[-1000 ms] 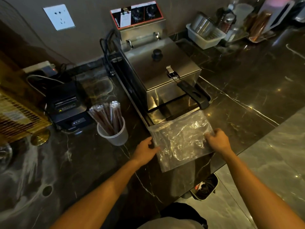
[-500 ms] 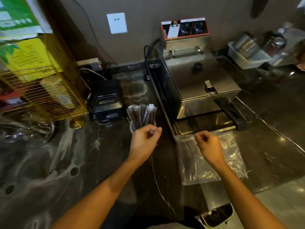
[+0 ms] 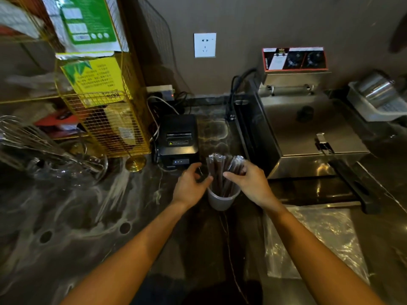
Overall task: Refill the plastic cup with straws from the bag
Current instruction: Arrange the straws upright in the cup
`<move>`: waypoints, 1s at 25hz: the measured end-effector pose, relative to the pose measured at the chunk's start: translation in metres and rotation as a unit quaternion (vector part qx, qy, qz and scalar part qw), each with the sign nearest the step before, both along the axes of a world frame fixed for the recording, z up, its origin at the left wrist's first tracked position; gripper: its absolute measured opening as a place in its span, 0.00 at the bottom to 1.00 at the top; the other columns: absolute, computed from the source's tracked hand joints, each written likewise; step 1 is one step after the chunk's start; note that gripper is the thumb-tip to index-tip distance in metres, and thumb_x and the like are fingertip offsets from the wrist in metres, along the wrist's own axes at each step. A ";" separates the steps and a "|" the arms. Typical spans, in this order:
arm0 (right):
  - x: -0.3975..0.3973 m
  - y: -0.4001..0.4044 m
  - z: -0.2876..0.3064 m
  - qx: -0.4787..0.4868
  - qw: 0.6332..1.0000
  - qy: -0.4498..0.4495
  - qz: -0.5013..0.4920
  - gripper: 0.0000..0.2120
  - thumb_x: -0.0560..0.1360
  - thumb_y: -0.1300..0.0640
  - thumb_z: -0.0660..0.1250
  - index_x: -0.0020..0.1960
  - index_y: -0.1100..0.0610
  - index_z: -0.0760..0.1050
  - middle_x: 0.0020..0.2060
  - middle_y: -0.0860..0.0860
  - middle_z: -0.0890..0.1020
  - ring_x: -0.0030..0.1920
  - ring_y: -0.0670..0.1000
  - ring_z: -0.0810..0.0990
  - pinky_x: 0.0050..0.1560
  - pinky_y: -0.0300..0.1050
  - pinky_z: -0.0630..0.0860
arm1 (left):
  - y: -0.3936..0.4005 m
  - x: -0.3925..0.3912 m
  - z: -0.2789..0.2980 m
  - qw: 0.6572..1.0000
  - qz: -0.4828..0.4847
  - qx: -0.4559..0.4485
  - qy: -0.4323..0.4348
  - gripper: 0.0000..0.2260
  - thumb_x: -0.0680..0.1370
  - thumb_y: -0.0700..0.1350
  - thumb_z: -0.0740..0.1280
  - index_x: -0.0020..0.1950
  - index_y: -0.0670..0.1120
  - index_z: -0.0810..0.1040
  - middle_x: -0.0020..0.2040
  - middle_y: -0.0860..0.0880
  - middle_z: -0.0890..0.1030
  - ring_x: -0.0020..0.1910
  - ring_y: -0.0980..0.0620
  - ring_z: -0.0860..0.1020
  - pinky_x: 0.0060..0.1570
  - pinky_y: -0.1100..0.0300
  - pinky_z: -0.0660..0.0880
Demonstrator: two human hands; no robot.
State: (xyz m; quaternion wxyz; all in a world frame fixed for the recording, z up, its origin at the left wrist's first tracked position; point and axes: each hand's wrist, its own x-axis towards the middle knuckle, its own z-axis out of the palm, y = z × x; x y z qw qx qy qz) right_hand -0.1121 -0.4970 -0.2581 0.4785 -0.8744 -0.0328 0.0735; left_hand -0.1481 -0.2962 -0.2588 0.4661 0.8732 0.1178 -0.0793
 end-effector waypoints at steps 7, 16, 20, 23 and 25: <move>0.011 0.014 0.004 0.008 0.990 0.005 0.140 0.10 0.79 0.55 0.72 0.59 0.52 0.84 0.52 0.46 0.88 0.55 0.41 0.86 0.61 0.50 0.82 | 0.014 -0.010 0.004 0.998 -0.047 -0.043 0.003 0.09 0.82 0.40 0.67 0.62 0.46 0.81 0.36 0.51 0.83 0.30 0.61 0.82 0.32 0.68 0.79; 0.017 0.020 0.007 0.018 0.976 0.053 0.209 0.08 0.79 0.57 0.72 0.56 0.54 0.86 0.53 0.49 0.88 0.56 0.47 0.86 0.64 0.59 0.79 | 0.025 -0.021 -0.001 0.994 -0.094 0.035 -0.043 0.16 0.74 0.56 0.75 0.61 0.56 0.81 0.56 0.51 0.78 0.52 0.54 0.80 0.54 0.55 0.80; 0.021 0.012 0.023 -0.005 0.974 0.055 0.222 0.08 0.79 0.55 0.72 0.56 0.55 0.85 0.51 0.51 0.88 0.54 0.49 0.86 0.63 0.58 0.79 | 0.012 -0.009 0.012 0.992 -0.105 0.011 -0.074 0.06 0.79 0.53 0.71 0.55 0.55 0.83 0.48 0.53 0.82 0.45 0.59 0.83 0.46 0.60 0.81; 0.031 0.004 0.040 -0.003 0.969 0.087 0.230 0.07 0.79 0.55 0.72 0.55 0.56 0.85 0.50 0.52 0.88 0.52 0.48 0.87 0.60 0.51 0.80 | 0.017 0.003 0.031 0.985 -0.158 0.011 -0.062 0.04 0.81 0.47 0.70 0.46 0.53 0.81 0.39 0.53 0.82 0.37 0.63 0.82 0.37 0.69 0.77; 0.035 0.004 0.045 -0.014 0.960 0.110 0.256 0.07 0.79 0.57 0.72 0.53 0.60 0.84 0.47 0.53 0.88 0.48 0.47 0.87 0.55 0.46 0.80 | 0.023 0.014 0.036 0.978 -0.198 0.030 -0.054 0.04 0.79 0.46 0.72 0.48 0.46 0.84 0.41 0.50 0.84 0.40 0.60 0.83 0.42 0.65 0.80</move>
